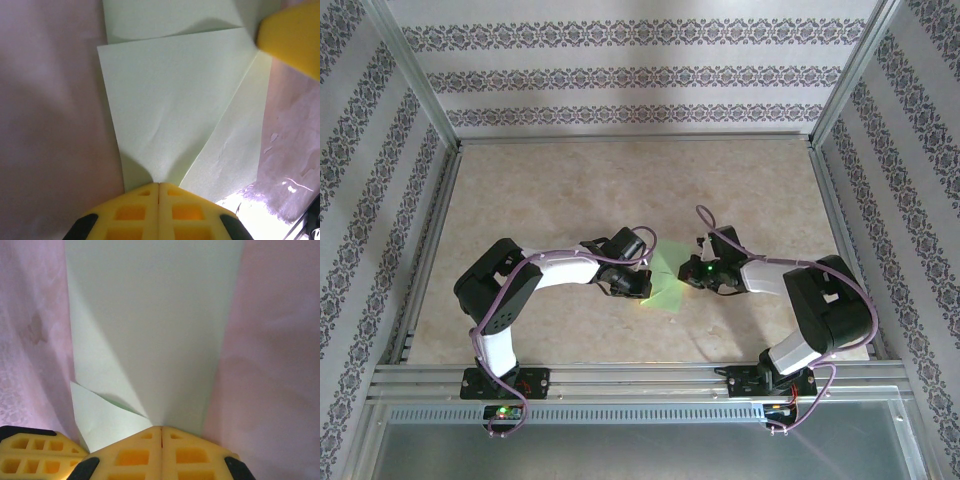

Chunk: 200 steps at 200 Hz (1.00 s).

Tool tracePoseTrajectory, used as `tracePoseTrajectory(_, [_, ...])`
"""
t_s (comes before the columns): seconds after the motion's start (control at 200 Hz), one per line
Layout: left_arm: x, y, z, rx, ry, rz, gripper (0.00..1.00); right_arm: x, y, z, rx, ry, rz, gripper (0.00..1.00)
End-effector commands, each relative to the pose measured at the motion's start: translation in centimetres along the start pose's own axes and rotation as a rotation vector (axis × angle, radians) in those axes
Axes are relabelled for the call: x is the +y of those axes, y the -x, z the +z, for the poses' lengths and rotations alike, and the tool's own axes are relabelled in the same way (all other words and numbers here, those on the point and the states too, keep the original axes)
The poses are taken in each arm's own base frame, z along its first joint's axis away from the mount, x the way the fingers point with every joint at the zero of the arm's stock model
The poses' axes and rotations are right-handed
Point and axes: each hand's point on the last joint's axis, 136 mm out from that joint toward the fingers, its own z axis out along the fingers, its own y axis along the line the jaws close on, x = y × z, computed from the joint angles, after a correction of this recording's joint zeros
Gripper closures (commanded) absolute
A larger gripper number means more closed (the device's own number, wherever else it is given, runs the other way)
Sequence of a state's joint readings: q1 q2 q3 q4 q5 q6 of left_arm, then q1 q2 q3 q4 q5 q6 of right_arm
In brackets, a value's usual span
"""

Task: Fold a paper plane with a square sheet of paper (fold left side to right side)
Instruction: Fold the triangle a second time at the center of the table.

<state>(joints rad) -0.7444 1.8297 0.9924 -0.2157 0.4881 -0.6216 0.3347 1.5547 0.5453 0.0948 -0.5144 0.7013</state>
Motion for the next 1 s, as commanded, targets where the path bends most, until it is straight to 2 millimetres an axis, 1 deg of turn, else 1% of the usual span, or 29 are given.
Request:
tracePoseTrajectory(0.0, [4.1, -2.8, 0.9, 0.094, 0.147, -0.075, 1.0, -4.0, 1.6, -0.8, -0.053, -0.14, 0.034, 1.0])
tracePoseTrajectory(0.08, [4.0, -2.7, 0.9, 0.092, 0.142, -0.074, 1.0, -4.1, 2.5, -1.6, -0.072, -0.13, 0.044, 1.0])
tracePoseTrajectory(0.14, [3.8, -2.7, 0.9, 0.09, 0.133, -0.074, 1.0, -3.5, 3.2, -2.5, -0.093, -0.117, 0.037, 1.0])
tracePoseTrajectory(0.26, [3.3, -2.5, 0.9, 0.078, 0.106, -0.083, 1.0, -1.4, 3.7, -4.3, -0.123, -0.086, 0.002, 1.0])
tracePoseTrajectory(0.36, [3.1, -2.3, 0.9, 0.071, 0.105, -0.081, 1.0, 0.5, 3.1, -4.7, -0.119, -0.029, 0.004, 1.0])
tracePoseTrajectory(0.425, [3.2, -2.3, 0.9, 0.07, 0.106, -0.081, 1.0, 1.8, 2.1, -4.2, -0.103, -0.001, 0.001, 1.0])
tracePoseTrajectory(0.565, [3.3, -2.4, 0.9, 0.07, 0.11, -0.085, 1.0, 4.4, -0.3, -2.2, -0.052, 0.036, -0.013, 1.0])
tracePoseTrajectory(0.67, [3.3, -2.5, 0.9, 0.071, 0.111, -0.087, 1.0, 5.7, -1.3, -0.9, -0.037, 0.055, -0.024, 1.0])
tracePoseTrajectory(0.844, [3.3, -2.5, 1.0, 0.074, 0.11, -0.085, 1.0, 6.0, -2.1, 1.1, 0.011, 0.052, -0.037, 1.0])
tracePoseTrajectory(0.994, [3.4, -2.4, 1.0, 0.07, 0.112, -0.088, 1.0, 5.9, -2.8, 2.3, 0.036, 0.036, -0.043, 1.0])
